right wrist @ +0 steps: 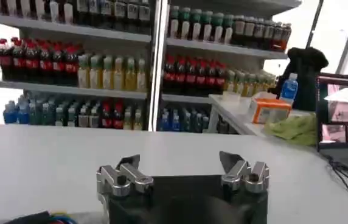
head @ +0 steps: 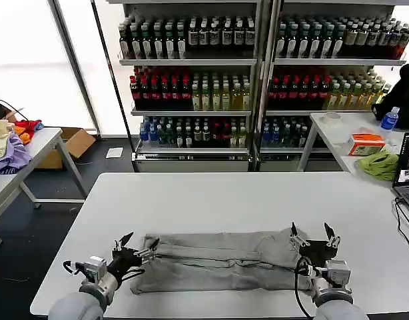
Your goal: Fold and organize the clothes.
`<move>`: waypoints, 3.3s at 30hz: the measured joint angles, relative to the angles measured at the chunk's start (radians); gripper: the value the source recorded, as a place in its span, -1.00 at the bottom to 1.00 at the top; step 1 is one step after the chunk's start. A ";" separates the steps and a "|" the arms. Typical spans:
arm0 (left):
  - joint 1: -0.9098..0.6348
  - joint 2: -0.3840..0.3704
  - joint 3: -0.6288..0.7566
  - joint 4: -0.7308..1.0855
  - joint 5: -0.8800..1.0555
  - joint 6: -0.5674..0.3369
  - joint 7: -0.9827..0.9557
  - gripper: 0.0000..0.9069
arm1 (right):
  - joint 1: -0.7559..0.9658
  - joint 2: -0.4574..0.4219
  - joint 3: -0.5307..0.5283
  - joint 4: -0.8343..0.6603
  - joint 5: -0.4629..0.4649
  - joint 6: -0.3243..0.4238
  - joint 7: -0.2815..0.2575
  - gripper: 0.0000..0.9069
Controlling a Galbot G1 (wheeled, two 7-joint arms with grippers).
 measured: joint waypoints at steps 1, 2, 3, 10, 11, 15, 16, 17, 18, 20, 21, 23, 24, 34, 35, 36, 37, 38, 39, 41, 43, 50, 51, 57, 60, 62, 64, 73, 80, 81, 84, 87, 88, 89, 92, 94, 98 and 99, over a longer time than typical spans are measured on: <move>0.003 -0.008 0.002 0.001 0.000 0.002 0.000 1.00 | 0.001 -0.002 0.001 0.002 0.002 0.001 0.000 1.00; 0.007 -0.016 0.003 0.003 0.000 0.004 -0.001 1.00 | 0.001 -0.003 0.003 0.003 0.003 0.001 0.001 1.00; 0.009 -0.023 0.003 0.005 0.001 0.005 -0.002 1.00 | 0.001 -0.004 0.003 0.004 0.004 0.002 0.001 1.00; 0.026 -0.060 0.009 0.024 0.009 0.008 -0.003 1.00 | -0.002 -0.006 0.005 0.013 0.007 0.005 0.005 1.00; 0.028 -0.066 0.010 0.027 0.011 0.008 -0.002 1.00 | -0.002 -0.007 0.005 0.015 0.007 0.006 0.006 1.00; 0.030 -0.082 0.011 0.041 0.016 0.008 -0.002 -0.67 | -0.002 -0.009 0.008 0.019 0.011 0.006 0.007 1.00; 0.030 -0.084 0.011 0.044 0.016 0.008 -0.001 -0.96 | -0.001 -0.009 0.010 0.020 0.013 0.007 0.008 1.00; 0.030 -0.087 0.011 0.048 0.016 0.008 0.001 -0.98 | 0.000 -0.009 0.012 0.020 0.014 0.007 0.009 1.00; 0.031 -0.087 0.011 0.050 0.017 0.006 0.001 -0.98 | 0.000 -0.009 0.014 0.021 0.015 0.007 0.010 1.00; 0.035 -0.091 0.011 0.056 0.018 0.001 0.005 -0.98 | 0.003 -0.010 0.016 0.021 0.017 0.007 0.013 1.00; 0.036 -0.093 0.011 0.058 0.018 0.001 0.006 -0.98 | 0.004 -0.010 0.017 0.021 0.018 0.007 0.013 1.00; 0.039 -0.098 0.009 0.061 0.019 -0.003 0.009 -0.98 | 0.007 -0.010 0.018 0.022 0.020 0.007 0.015 1.00; 0.039 -0.101 0.009 0.063 0.019 -0.005 0.010 -0.98 | 0.009 -0.010 0.018 0.022 0.020 0.007 0.016 1.00; 0.044 -0.119 -0.007 0.083 0.013 -0.037 0.027 -1.00 | 0.033 -0.016 0.027 0.020 0.035 0.002 0.028 1.00; 0.044 -0.121 -0.008 0.083 0.011 -0.041 0.028 -1.00 | 0.035 -0.016 0.027 0.020 0.037 0.001 0.029 1.00; 0.044 -0.122 -0.011 0.084 0.010 -0.045 0.030 -1.00 | 0.038 -0.016 0.027 0.020 0.039 -0.001 0.031 1.00; 0.044 -0.122 -0.015 0.084 0.010 -0.048 0.032 -1.00 | 0.041 -0.017 0.027 0.020 0.041 -0.002 0.032 1.00; 0.044 -0.122 -0.017 0.084 0.009 -0.051 0.033 -1.00 | 0.044 -0.017 0.027 0.019 0.043 -0.004 0.034 1.00; 0.043 -0.120 -0.022 0.084 0.006 -0.053 0.034 -1.00 | 0.048 -0.017 0.026 0.017 0.046 -0.005 0.036 1.00; 0.042 -0.117 -0.032 0.086 0.002 -0.056 0.034 -1.00 | 0.057 -0.017 0.024 0.013 0.050 -0.008 0.040 1.00; 0.038 -0.112 -0.044 0.089 -0.004 -0.057 0.034 -1.00 | 0.066 -0.018 0.022 0.011 0.053 -0.010 0.042 1.00; 0.023 -0.059 -0.121 0.104 -0.045 -0.058 0.028 -1.00 | 0.095 -0.020 0.019 0.013 0.062 -0.021 0.050 1.00; 0.021 -0.042 -0.141 0.108 -0.057 -0.058 0.029 -1.00 | 0.099 -0.020 0.019 0.014 0.064 -0.022 0.051 1.00; 0.019 0.095 -0.284 0.151 -0.132 -0.061 0.041 -1.00 | 0.121 -0.018 0.015 0.021 0.071 -0.034 0.057 1.00; 0.011 0.181 -0.359 0.195 -0.160 -0.067 0.045 -1.00 | 0.132 -0.013 0.009 0.028 0.071 -0.038 0.060 1.00; 0.007 0.238 -0.402 0.229 -0.171 -0.070 0.045 -1.00 | 0.135 -0.009 0.006 0.031 0.071 -0.039 0.061 1.00; 0.007 0.286 -0.441 0.255 -0.181 -0.071 0.046 -1.00 | 0.136 -0.006 0.006 0.034 0.071 -0.039 0.063 1.00; 0.032 0.348 -0.491 0.213 -0.148 -0.077 0.035 -1.00 | 0.126 -0.006 0.020 0.041 0.070 -0.034 0.067 1.00; 0.043 0.288 -0.381 0.078 -0.070 -0.053 0.002 -1.00 | 0.100 0.003 0.044 0.055 0.070 -0.024 0.072 1.00; 0.042 0.278 -0.360 0.060 -0.062 -0.047 -0.002 -1.00 | 0.095 0.004 0.048 0.057 0.070 -0.023 0.072 1.00; 0.036 0.252 -0.293 0.014 -0.048 -0.029 -0.017 -1.00 | 0.082 0.008 0.057 0.063 0.068 -0.019 0.072 1.00; 0.027 0.235 -0.231 -0.023 -0.038 -0.012 -0.032 -1.00 | 0.067 0.014 0.059 0.067 0.063 -0.014 0.072 1.00; 0.024 0.231 -0.212 -0.034 -0.035 -0.006 -0.038 -1.00 | 0.062 0.016 0.059 0.068 0.061 -0.013 0.073 1.00; 0.020 0.227 -0.191 -0.047 -0.034 0.001 -0.043 -1.00 | 0.058 0.018 0.059 0.068 0.059 -0.012 0.074 1.00; 0.010 0.211 -0.136 -0.073 -0.030 0.017 -0.057 -1.00 | 0.043 0.027 0.064 0.073 0.053 -0.009 0.076 1.00; 0.004 0.203 -0.102 -0.089 -0.030 0.028 -0.068 -1.00 | 0.034 0.031 0.069 0.077 0.048 -0.008 0.076 1.00; -0.012 0.196 -0.032 -0.109 -0.028 0.043 -0.088 -1.00 | 0.014 0.041 0.076 0.087 0.038 -0.005 0.075 1.00; -0.015 0.195 -0.017 -0.111 -0.028 0.045 -0.090 -1.00 | 0.010 0.044 0.076 0.089 0.035 -0.003 0.075 1.00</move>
